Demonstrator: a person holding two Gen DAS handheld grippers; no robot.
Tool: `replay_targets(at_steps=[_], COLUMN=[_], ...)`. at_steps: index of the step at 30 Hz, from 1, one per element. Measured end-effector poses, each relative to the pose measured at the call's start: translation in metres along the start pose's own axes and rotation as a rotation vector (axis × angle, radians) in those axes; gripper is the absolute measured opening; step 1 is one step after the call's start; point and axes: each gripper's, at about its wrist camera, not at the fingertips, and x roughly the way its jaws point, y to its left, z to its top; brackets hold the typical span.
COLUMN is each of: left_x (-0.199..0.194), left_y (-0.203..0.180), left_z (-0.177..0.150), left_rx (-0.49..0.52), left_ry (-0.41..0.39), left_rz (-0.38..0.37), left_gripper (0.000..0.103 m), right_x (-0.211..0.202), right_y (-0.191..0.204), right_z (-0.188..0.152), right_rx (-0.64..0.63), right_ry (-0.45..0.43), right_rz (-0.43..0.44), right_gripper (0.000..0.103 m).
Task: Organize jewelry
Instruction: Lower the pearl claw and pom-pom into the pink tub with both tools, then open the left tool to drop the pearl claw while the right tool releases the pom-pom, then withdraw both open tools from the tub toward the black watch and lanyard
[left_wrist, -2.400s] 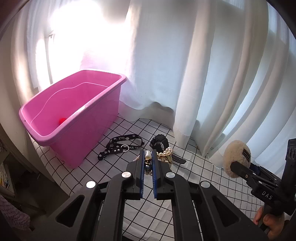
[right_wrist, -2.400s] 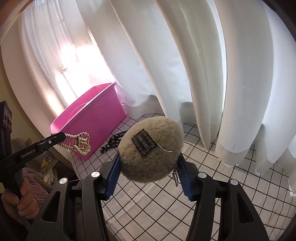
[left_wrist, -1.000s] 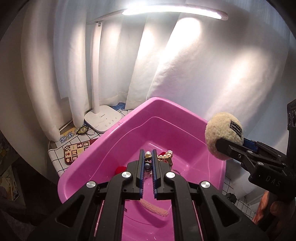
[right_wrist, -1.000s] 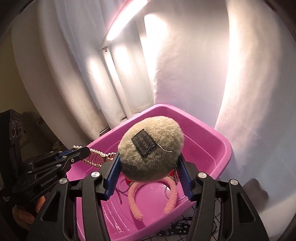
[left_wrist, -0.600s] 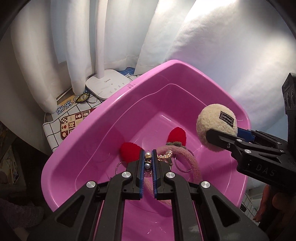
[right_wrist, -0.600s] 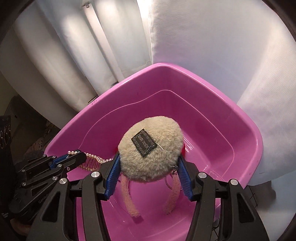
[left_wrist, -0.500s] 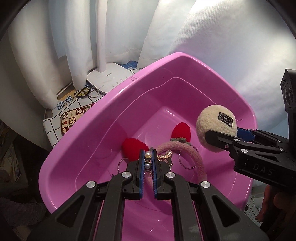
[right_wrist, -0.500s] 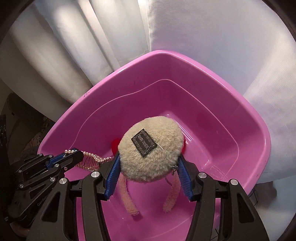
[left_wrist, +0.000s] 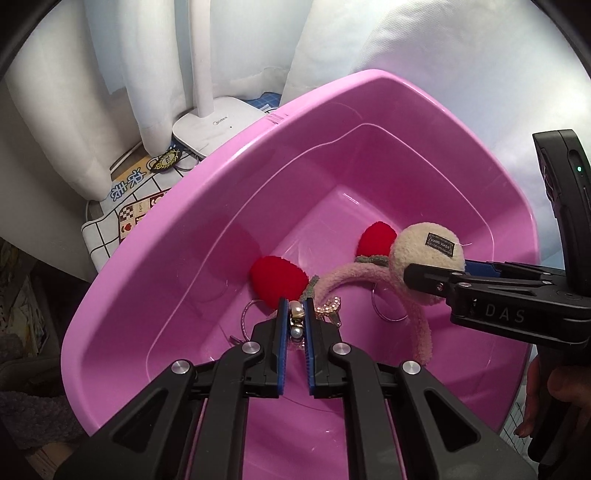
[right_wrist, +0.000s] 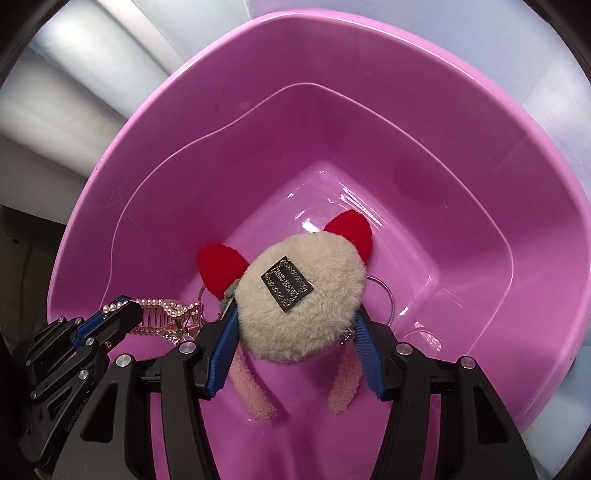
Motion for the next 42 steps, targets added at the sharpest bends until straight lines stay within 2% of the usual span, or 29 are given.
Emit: replay_targets(at_steps=[4, 8, 11, 12, 14, 17, 19, 26, 29, 32, 42], left_x=[0.002, -0.001, -0.009, -0.012, -0.014, -0.015, -0.015, -0.019, -0.021, -0.024, -0.041], left_y=[0.000, -0.001, -0.005, -0.006, -0.006, -0.006, -0.005, -0.003, 0.000, 0.001, 0.003], left_z=[-0.001, -0.003, -0.002, -0.001, -0.001, -0.001, -0.002, -0.004, -0.006, -0.007, -0.016], left_rx=[0.001, 0.011, 0.032, 0.037, 0.041, 0.041, 0.035, 0.030, 0.024, 0.023, 0.019], left_ry=[0.010, -0.007, -0.042, -0.053, -0.063, -0.061, -0.059, -0.063, -0.064, -0.070, -0.096], left_rz=[0.001, 0.010, 0.020, 0.023, 0.026, 0.026, 0.026, 0.038, 0.047, 0.058, 0.060], left_gripper=[0.009, 0.012, 0.033, 0.042, 0.053, 0.054, 0.062, 0.069, 0.075, 0.079, 0.083], right_x=[0.000, -0.006, -0.008, -0.007, -0.009, -0.010, -0.010, -0.011, -0.013, -0.017, -0.037], right_y=[-0.001, -0.001, -0.002, -0.003, -0.004, -0.003, -0.003, -0.001, 0.001, 0.006, 0.010], right_z=[0.001, -0.002, 0.000, 0.000, 0.000, -0.002, -0.002, -0.005, -0.006, -0.008, -0.018], right_rx=[0.003, 0.005, 0.014, 0.018, 0.021, 0.018, 0.016, 0.022, 0.012, -0.010, -0.022], right_ry=[-0.001, -0.006, -0.010, -0.010, -0.014, -0.015, -0.014, -0.021, -0.032, -0.045, -0.097], right_rz=[-0.020, -0.024, -0.025, -0.023, -0.021, -0.020, -0.022, -0.021, -0.021, -0.039, -0.056], right_gripper=[0.056, 0.064, 0.066, 0.066, 0.066, 0.066, 0.066, 0.066, 0.066, 0.074, 0.074])
